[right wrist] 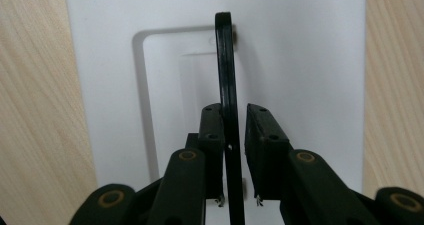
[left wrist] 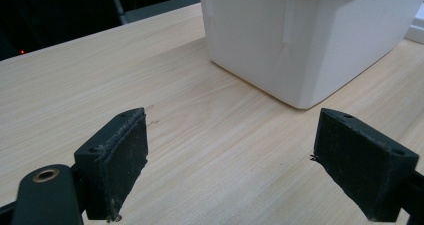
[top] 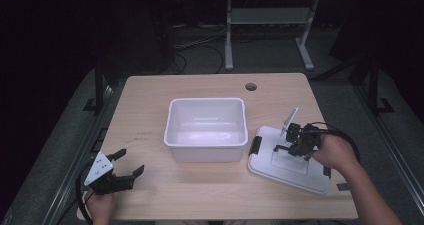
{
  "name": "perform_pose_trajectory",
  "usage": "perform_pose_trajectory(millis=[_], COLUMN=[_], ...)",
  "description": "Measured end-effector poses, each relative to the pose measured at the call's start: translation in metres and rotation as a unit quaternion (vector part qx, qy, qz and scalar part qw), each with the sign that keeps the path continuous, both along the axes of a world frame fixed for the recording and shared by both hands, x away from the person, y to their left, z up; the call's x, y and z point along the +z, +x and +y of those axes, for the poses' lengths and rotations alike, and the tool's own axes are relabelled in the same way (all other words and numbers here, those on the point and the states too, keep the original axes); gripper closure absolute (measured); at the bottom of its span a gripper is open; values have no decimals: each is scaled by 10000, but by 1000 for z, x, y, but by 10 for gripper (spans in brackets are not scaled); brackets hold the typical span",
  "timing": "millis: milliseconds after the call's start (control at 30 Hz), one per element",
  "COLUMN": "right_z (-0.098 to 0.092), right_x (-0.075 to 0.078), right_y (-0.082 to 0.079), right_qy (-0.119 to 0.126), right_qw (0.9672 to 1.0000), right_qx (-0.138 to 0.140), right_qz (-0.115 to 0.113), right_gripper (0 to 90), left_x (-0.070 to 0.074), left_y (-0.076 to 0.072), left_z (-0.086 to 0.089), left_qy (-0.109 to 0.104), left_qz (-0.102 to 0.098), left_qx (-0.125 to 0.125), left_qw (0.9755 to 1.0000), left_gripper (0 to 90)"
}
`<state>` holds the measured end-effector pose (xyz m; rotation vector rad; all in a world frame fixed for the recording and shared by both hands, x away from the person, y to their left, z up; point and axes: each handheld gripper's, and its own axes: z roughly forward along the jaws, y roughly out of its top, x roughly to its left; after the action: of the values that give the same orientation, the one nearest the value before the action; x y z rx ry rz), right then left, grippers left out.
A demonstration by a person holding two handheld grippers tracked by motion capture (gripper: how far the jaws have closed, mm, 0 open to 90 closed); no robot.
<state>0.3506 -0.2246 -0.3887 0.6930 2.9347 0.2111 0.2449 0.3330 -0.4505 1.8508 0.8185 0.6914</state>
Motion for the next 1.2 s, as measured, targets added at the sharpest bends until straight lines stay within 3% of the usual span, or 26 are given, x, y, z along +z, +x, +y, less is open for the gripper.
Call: perform_pose_trajectory(millis=[667, 1200], right_z=[2, -1], right_x=[1, 1], right_y=[5, 5], right_qy=[-52, 70], right_qw=[9999, 9999], right_qx=[84, 76], right_qz=[54, 103], right_gripper=[819, 815], left_x=[0, 0], left_y=[0, 0], left_z=[0, 1], left_qy=[1, -5], left_qz=[-15, -10], left_qx=[4, 3], left_qw=[10000, 10000], left_gripper=[135, 135])
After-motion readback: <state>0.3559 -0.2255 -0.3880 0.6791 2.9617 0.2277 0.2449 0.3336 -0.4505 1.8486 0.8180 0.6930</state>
